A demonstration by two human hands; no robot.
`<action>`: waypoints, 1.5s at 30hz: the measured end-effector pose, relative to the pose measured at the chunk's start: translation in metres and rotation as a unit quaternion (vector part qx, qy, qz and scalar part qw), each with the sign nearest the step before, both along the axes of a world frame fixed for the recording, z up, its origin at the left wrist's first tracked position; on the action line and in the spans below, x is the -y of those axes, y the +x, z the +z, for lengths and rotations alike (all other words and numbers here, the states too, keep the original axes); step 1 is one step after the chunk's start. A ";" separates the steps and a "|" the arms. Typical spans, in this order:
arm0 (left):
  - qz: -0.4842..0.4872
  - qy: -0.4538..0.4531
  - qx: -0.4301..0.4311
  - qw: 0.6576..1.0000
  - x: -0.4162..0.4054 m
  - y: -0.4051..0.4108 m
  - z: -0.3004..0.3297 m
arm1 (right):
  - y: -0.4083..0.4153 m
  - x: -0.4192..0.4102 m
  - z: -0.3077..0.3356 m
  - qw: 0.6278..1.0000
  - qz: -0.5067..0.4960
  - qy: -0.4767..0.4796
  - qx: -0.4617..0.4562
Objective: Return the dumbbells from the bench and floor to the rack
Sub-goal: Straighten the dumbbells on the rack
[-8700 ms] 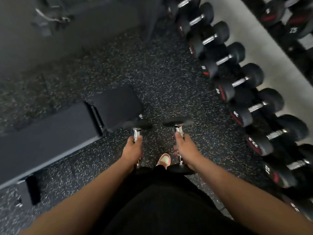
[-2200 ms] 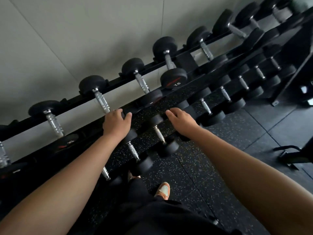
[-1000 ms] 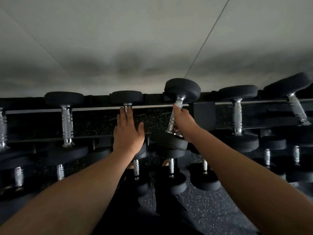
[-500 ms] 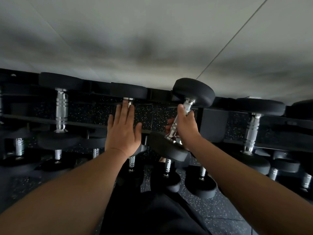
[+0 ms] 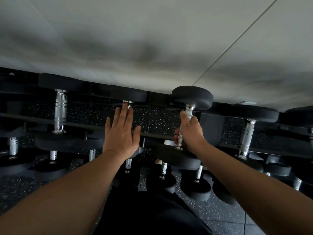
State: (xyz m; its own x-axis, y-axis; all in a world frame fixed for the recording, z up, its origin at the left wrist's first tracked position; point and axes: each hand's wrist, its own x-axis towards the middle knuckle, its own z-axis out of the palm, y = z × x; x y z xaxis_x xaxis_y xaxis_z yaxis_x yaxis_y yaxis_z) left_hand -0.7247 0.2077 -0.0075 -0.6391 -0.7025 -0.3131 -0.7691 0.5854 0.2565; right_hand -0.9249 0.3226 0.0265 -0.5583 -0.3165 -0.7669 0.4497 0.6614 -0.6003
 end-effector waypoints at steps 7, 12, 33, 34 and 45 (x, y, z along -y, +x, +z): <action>0.006 0.002 0.000 1.000 0.000 0.001 0.000 | -0.015 -0.013 -0.002 0.997 0.069 0.009 -0.042; 0.000 -0.001 -0.003 1.000 0.001 0.002 0.001 | -0.022 -0.016 -0.011 0.990 0.115 0.021 -0.079; -0.007 0.007 -0.047 0.999 -0.001 0.008 0.002 | 0.008 -0.032 -0.009 0.954 0.202 0.104 -0.198; -0.008 0.007 -0.050 0.999 -0.001 0.008 0.002 | 0.013 -0.037 -0.007 0.949 0.213 0.106 -0.206; -0.037 -0.035 -0.018 0.999 -0.026 -0.004 0.011 | 0.000 -0.144 0.052 0.906 0.248 0.189 -0.286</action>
